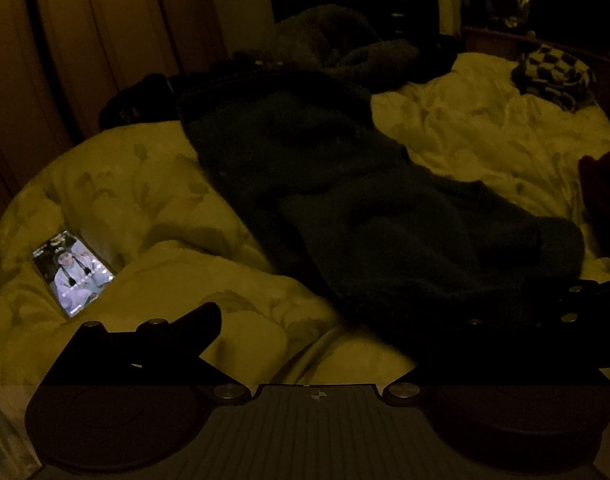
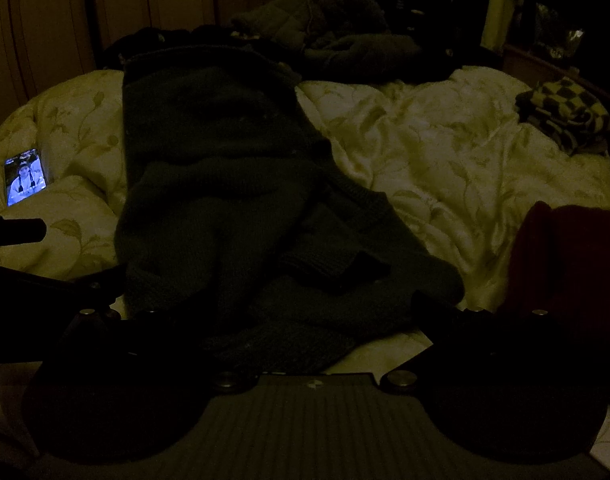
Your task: Fold large clothes
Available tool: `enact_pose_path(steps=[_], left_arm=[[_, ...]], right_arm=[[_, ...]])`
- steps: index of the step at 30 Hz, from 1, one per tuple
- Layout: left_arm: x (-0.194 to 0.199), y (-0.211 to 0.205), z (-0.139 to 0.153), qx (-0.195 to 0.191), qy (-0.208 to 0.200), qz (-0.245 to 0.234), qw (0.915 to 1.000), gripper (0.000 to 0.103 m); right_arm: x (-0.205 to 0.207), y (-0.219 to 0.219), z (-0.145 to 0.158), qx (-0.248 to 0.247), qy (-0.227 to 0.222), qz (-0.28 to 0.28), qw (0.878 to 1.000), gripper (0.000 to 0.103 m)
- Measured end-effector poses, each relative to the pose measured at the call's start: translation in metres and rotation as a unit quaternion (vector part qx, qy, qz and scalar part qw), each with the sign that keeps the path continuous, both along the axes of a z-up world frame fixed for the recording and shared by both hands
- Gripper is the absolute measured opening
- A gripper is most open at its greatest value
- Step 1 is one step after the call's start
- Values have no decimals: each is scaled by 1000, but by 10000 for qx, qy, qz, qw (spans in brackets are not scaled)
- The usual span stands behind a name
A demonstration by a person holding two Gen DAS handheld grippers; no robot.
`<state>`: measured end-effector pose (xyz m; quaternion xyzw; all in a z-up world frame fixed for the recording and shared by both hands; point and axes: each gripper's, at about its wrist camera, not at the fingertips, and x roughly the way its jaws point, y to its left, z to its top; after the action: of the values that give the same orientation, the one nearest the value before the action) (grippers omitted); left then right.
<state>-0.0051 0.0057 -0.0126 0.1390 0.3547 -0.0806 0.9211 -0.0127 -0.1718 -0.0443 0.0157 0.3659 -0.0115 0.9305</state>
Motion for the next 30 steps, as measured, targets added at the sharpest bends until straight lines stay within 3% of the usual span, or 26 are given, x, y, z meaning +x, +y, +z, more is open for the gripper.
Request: enact_pose_path(steps=[30], left_arm=[[-1, 1, -4, 8, 80, 15, 10000, 103]], right_arm=[[0, 0, -4, 32, 52, 10, 10000, 103]])
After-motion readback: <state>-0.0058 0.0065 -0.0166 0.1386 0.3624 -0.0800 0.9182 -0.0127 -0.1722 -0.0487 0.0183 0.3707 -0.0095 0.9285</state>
